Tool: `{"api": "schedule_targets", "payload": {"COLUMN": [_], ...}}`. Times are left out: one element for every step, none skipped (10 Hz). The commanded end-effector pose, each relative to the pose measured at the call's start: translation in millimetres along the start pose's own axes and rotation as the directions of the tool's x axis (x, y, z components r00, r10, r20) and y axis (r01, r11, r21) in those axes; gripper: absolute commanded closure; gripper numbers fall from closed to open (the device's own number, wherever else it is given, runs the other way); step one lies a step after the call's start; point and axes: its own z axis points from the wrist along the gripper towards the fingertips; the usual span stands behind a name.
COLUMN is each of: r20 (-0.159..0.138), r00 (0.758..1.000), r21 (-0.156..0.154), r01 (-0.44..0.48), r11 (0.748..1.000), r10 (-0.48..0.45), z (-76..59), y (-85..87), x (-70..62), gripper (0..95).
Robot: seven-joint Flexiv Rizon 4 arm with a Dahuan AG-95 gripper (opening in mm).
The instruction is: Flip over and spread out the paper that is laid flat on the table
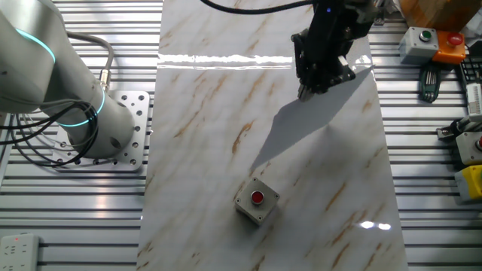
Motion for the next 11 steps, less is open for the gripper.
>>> {"api": "schedule_targets", "payload": {"r20": [0.006,0.005,0.002,-0.003,-0.005,-0.008,-0.012,-0.016,-0.022,-0.027,-0.031], "r00": [1.0,1.0,1.0,1.0,1.0,1.0,0.999,0.999,0.999,0.998,0.999], "r21": [0.007,0.013,0.027,0.043,0.053,0.065,0.075,0.098,0.124,0.137,0.144], "r01": [-0.004,-0.002,0.006,0.017,0.021,0.027,0.031,0.043,0.052,0.053,0.041], "r11": [1.0,1.0,1.0,0.999,0.998,0.998,0.997,0.994,0.991,0.989,0.989], "r10": [0.004,0.001,-0.007,-0.017,-0.02,-0.026,-0.03,-0.042,-0.049,-0.05,-0.037], "z": [4.1,4.4,4.3,4.1,3.9,3.7,3.4,3.2,2.5,1.8,0.7], "y": [0.6,0.7,1.1,1.4,1.8,2.2,2.5,2.9,4.5,5.7,7.6], "x": [0.5,0.7,0.8,1.1,1.6,1.8,1.8,2.0,2.6,3.0,3.6], "gripper": [95.0,95.0,95.0,95.0,95.0,95.0,95.0,95.0,95.0,95.0,95.0]}}
